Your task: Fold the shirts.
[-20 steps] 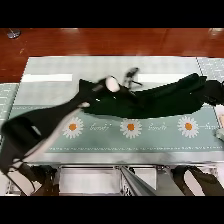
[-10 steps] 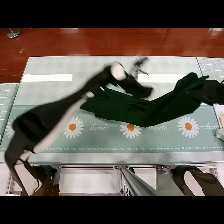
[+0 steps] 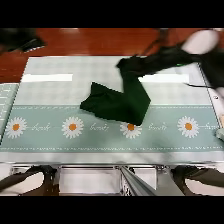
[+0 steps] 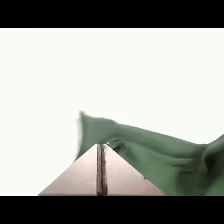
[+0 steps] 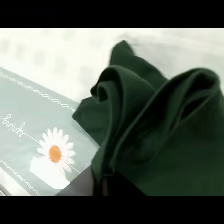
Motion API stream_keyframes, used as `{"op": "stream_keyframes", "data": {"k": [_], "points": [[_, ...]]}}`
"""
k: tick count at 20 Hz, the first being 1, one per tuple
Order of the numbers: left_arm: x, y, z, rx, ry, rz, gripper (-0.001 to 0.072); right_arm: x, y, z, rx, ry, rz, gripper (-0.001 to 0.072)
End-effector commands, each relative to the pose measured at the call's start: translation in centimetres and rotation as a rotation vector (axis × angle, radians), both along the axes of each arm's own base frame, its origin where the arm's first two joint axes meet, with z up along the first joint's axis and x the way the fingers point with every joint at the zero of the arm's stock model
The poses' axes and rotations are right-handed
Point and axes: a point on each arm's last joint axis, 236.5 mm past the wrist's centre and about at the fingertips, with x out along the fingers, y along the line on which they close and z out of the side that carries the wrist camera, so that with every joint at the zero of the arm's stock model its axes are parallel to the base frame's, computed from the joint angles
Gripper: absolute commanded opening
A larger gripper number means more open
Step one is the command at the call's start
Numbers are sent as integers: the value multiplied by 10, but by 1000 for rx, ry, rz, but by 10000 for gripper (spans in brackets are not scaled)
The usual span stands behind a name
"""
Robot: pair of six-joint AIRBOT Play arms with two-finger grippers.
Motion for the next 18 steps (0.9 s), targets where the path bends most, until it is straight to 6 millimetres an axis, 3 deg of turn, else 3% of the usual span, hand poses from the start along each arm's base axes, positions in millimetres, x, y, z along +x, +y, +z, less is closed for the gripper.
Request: {"op": "stream_keyframes", "data": {"k": [1,3,4,5,6,8,10,11,12,13,14,15,16,18], "points": [[-71,40,1,45,-112,157,26,17,92,-66,11,78,77,20],[-98,16,-25,-57,-146,166,25,17,118,-104,-2,155,83,36],[-108,5,-43,-122,-132,179,25,13,127,-115,2,193,104,267],[-116,-3,-60,-166,-112,181,25,8,130,-118,9,219,137,637],[-123,-7,-78,-187,-74,183,25,11,120,-114,4,221,158,633],[-133,-11,-103,-181,-8,165,25,27,64,-85,-40,207,147,633],[-138,-14,-108,-151,2,119,25,38,-39,-51,-205,167,66,632],[-138,-14,-108,-145,1,111,25,36,-103,-44,-360,149,-15,632],[-138,-14,-109,-142,-1,108,26,28,-167,-41,-505,146,-131,632],[-137,-14,-109,-139,-1,106,25,15,-216,-45,-570,149,-264,632],[-137,-14,-110,-132,-4,97,26,1,-243,-58,-556,156,-385,632],[-136,-14,-112,-127,-2,91,25,-15,-256,-82,-477,177,-522,632],[-136,-15,-114,-129,6,88,26,-27,-252,-108,-363,200,-620,632],[-136,-19,-117,-130,19,74,25,-48,-218,-158,-97,298,-721,632]]}}
